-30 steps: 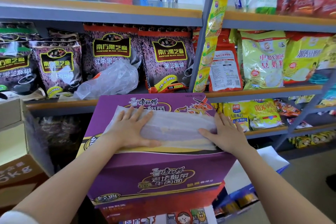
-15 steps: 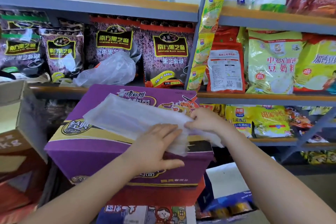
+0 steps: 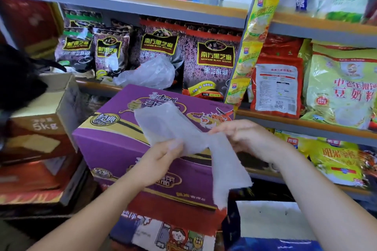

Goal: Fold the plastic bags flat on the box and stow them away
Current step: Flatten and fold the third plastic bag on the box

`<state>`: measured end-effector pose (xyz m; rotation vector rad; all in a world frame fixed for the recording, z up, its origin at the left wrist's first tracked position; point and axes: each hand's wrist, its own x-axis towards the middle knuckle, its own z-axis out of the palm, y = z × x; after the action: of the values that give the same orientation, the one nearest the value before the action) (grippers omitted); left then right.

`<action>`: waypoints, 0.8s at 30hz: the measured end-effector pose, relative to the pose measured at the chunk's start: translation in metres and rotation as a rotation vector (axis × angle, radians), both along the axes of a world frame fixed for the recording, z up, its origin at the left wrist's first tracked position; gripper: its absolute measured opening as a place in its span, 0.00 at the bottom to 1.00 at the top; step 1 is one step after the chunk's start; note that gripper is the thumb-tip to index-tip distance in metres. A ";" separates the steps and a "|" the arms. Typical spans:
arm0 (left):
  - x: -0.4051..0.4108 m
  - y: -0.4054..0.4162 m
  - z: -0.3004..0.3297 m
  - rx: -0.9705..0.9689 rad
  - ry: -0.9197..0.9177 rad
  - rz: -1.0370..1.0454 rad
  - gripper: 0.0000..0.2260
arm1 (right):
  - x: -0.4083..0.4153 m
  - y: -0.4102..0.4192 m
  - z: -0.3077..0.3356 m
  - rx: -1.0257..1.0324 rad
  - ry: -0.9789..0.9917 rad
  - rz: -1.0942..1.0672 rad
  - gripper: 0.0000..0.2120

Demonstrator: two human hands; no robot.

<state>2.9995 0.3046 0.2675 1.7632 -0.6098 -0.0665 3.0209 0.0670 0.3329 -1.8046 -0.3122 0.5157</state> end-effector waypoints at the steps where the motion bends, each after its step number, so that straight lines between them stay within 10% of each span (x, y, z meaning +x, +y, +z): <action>1: -0.002 -0.002 0.008 -0.068 0.075 0.063 0.19 | -0.001 0.003 0.003 0.011 -0.053 -0.010 0.13; 5: 0.008 -0.002 0.024 -0.158 0.225 0.296 0.16 | 0.008 0.028 0.000 -0.052 -0.315 -0.258 0.09; 11: 0.038 0.020 0.011 0.455 -0.069 0.456 0.19 | 0.048 0.066 -0.022 -0.170 -0.316 -0.480 0.20; 19: 0.062 0.052 0.007 0.617 -0.203 0.345 0.07 | 0.086 0.103 -0.032 -0.721 -0.341 -0.465 0.13; 24: 0.093 0.055 0.020 0.714 -0.373 0.260 0.28 | 0.087 0.113 -0.037 -0.940 -0.382 -0.451 0.11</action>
<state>3.0926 0.3598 0.2877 2.5685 -0.6621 0.2615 3.1083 0.1804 0.2960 -2.7925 0.1273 -0.0483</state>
